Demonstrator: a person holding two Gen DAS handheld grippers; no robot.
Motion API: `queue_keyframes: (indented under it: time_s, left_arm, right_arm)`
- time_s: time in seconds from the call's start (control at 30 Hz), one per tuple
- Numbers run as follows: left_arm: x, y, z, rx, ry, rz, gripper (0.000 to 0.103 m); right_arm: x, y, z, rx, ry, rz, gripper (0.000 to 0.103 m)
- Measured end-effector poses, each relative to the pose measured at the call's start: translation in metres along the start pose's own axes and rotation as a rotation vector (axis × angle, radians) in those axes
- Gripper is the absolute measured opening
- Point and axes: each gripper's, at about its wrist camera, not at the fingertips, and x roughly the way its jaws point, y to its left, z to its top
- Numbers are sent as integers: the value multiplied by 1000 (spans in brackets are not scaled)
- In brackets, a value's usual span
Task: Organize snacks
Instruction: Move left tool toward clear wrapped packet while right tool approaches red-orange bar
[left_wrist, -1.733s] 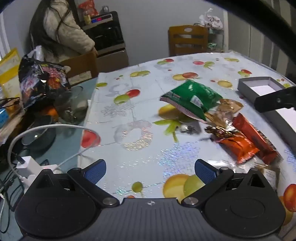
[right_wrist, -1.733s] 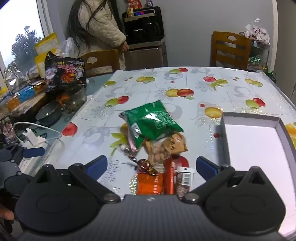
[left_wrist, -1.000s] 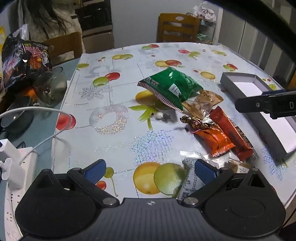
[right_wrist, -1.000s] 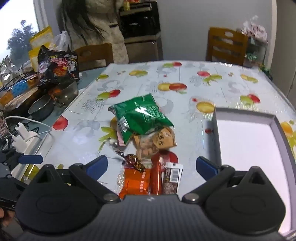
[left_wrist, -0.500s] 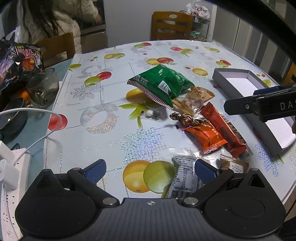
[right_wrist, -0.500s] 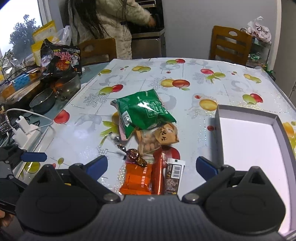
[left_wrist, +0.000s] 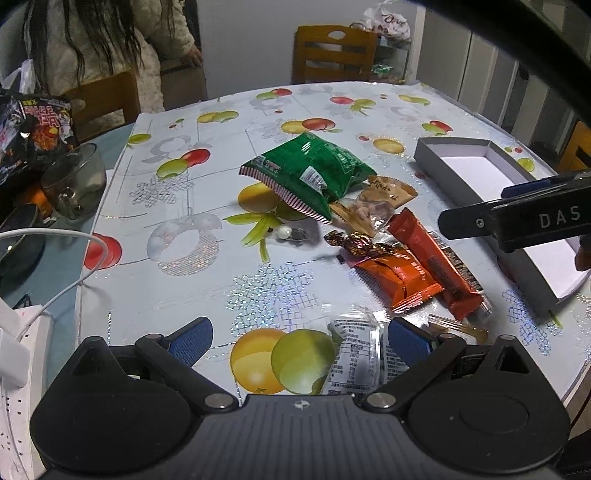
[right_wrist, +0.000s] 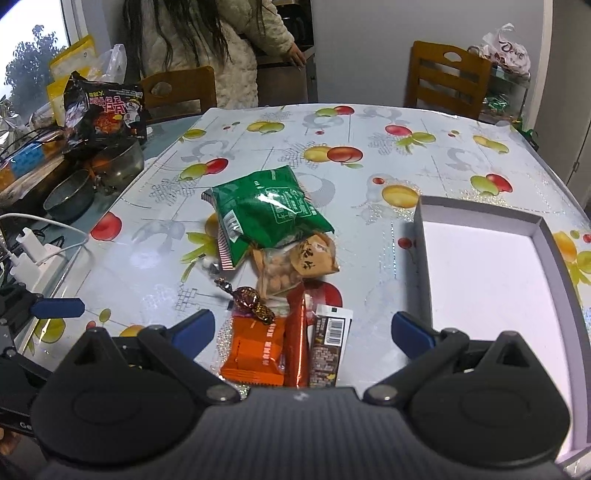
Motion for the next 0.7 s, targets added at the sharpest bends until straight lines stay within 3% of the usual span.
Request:
queue_keyframes:
  time_s: [0.1, 0.27, 0.47, 0.7]
  left_arm:
    - [1, -4, -1, 17, 1, -27, 94]
    - [4, -12, -4, 44, 16, -56, 75]
    - [10, -16, -7, 54, 45, -85, 70]
    - [25, -22, -13, 79, 96, -124, 55]
  right_arm:
    - [1, 0, 0, -2, 2, 8, 103]
    - [3, 0, -3, -11, 14, 11, 103]
    - [7, 1, -9, -36, 40, 19, 102]
    - [19, 4, -18, -73, 91, 29, 88]
